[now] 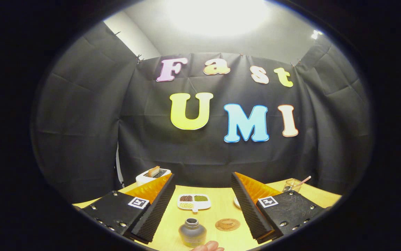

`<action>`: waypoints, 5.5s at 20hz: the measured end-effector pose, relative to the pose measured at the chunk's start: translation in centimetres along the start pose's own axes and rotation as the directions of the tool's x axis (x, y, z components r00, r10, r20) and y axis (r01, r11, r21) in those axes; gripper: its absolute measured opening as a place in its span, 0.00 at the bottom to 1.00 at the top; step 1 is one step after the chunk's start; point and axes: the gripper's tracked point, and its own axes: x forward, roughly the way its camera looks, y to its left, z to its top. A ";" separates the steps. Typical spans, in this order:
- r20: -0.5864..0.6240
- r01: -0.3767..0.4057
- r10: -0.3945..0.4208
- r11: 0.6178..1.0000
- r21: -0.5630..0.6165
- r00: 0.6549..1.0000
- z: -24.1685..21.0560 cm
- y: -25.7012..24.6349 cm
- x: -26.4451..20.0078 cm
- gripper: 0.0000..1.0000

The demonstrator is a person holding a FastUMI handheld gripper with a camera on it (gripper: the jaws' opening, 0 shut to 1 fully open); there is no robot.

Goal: Take the bottle from table, then pour the juice into the cup, finally place the bottle on the coaster

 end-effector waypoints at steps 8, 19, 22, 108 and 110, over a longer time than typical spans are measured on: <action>-0.054 0.008 -0.009 1.000 -0.030 0.998 -7.6 1.7 1.3 0.98; -0.144 -0.004 -0.005 0.998 -0.059 0.990 -16.3 2.4 2.1 0.98; -0.161 0.002 -0.011 0.999 -0.052 0.987 -17.8 2.1 2.3 0.98; 0.074 -0.087 -0.082 -0.169 0.982 0.994 -13.3 -14.2 5.8 0.76; 0.077 -0.089 -0.080 -0.168 0.982 0.994 -13.2 -14.1 5.8 0.76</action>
